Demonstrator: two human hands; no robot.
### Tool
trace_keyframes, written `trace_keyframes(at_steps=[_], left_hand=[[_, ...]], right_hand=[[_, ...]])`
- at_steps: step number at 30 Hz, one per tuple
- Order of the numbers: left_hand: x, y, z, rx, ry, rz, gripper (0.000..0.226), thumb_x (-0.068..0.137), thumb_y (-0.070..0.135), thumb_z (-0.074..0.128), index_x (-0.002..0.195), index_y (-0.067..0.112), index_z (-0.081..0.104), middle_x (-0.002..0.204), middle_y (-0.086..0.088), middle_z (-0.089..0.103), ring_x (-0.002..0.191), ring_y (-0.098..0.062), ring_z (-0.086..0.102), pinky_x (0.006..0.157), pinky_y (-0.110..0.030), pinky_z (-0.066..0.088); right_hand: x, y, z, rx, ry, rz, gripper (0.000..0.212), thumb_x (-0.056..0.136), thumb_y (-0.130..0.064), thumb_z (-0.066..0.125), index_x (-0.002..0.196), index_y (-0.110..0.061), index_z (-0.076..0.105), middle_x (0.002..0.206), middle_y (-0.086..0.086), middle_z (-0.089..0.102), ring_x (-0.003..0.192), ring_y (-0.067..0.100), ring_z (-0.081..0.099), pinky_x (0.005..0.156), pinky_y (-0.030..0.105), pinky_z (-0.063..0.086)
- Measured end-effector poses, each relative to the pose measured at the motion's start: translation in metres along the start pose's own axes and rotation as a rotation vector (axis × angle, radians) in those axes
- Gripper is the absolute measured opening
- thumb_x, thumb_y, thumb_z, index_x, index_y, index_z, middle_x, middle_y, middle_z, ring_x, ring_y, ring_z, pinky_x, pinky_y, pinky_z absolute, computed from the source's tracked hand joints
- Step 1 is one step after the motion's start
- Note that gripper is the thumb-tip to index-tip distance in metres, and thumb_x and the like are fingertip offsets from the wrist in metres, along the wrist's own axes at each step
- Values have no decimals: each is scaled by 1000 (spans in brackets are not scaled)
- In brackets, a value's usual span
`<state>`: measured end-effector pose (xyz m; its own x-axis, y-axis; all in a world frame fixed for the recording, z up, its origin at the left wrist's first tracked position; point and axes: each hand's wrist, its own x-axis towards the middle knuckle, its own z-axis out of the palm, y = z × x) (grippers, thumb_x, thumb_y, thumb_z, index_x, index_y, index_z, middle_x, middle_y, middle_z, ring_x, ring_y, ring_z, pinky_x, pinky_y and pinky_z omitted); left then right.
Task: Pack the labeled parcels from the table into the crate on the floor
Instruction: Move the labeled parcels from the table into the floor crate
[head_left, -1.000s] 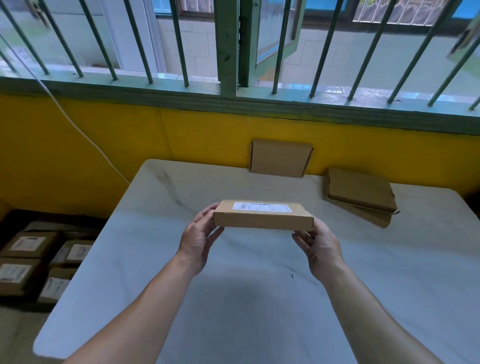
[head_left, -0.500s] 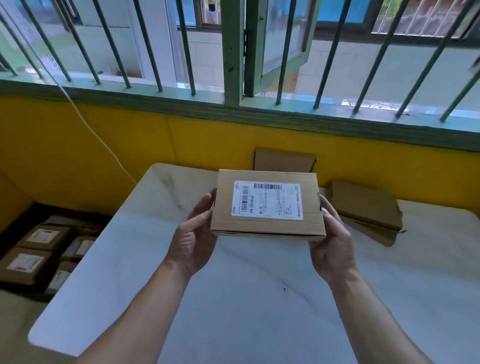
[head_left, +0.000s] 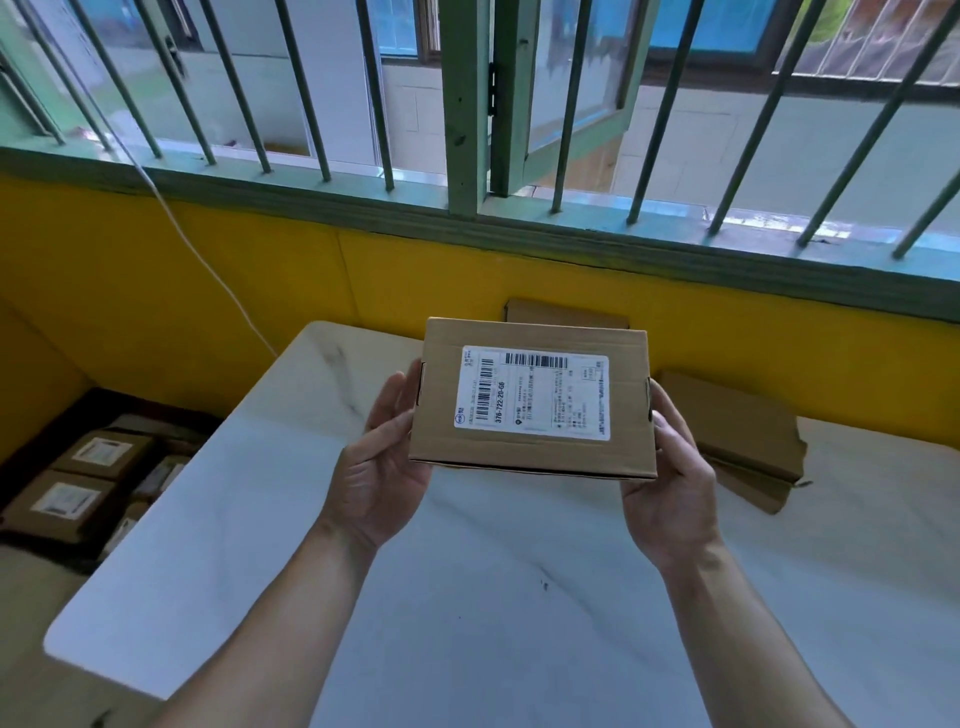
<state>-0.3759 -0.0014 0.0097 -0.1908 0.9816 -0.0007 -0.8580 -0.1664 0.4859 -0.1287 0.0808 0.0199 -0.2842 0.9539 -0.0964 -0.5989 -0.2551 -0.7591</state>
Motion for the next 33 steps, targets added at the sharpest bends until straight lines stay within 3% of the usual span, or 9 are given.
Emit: trace_keyframes(at_steps=[6,9,12,14,18,21,24,27,33], left_hand=[[-15,-4,-20,80,167,28,39,93,4,50,127,17,62,148,-13,49,137,-32,45,110,-43,41],[-35,7,-35,228,276,30,44,98,13,47,141,18,52,147,-13,50,136,-30,47,112,-40,39],[-60,28,-53,313,412,60,40,100,19,45,137,25,57,138,-8,60,125,-23,57,89,-27,54],[-80,48,-68,305,501,94,39,99,20,46,136,25,58,135,-8,62,119,-21,61,84,-26,55],[-122,97,-97,335,552,164,38,96,25,50,132,27,62,134,-10,63,119,-25,59,99,-39,41],[-160,142,-128,296,617,202,41,96,19,51,135,28,58,134,-11,63,121,-31,57,109,-47,35],[-204,192,-163,325,785,238,45,93,13,55,136,28,54,124,-7,69,116,-28,63,98,-42,48],[-247,242,-195,374,911,284,45,91,7,59,132,25,54,110,2,75,99,-17,68,82,-31,52],[-303,331,-252,402,1059,293,41,89,8,64,127,23,59,109,-2,75,106,-20,68,93,-35,51]], right_hand=[[7,27,-3,-114,-41,34,37,101,-23,39,131,-23,61,126,10,66,106,19,63,72,23,56],[13,52,10,-203,-71,111,35,101,-29,42,130,-27,61,129,5,65,106,14,62,73,24,54],[16,83,33,-284,-90,202,33,97,-26,51,128,-29,62,128,0,66,105,12,61,74,27,51],[16,105,54,-326,-137,250,33,96,-25,53,127,-29,63,124,-1,68,103,12,63,73,26,53],[12,157,109,-372,-226,325,33,95,-23,55,126,-28,64,121,-2,70,106,14,64,75,29,53],[-1,208,159,-405,-274,378,32,96,-22,55,126,-27,65,117,-3,71,100,10,65,68,23,54],[-22,266,214,-439,-318,435,32,97,-22,53,127,-26,64,115,-3,72,93,8,65,63,21,52],[-43,321,270,-462,-345,478,31,98,-22,51,127,-26,63,119,-1,70,97,11,61,70,27,48],[-73,404,364,-480,-358,528,28,99,-24,52,125,-31,60,114,-4,69,106,13,62,78,31,50]])
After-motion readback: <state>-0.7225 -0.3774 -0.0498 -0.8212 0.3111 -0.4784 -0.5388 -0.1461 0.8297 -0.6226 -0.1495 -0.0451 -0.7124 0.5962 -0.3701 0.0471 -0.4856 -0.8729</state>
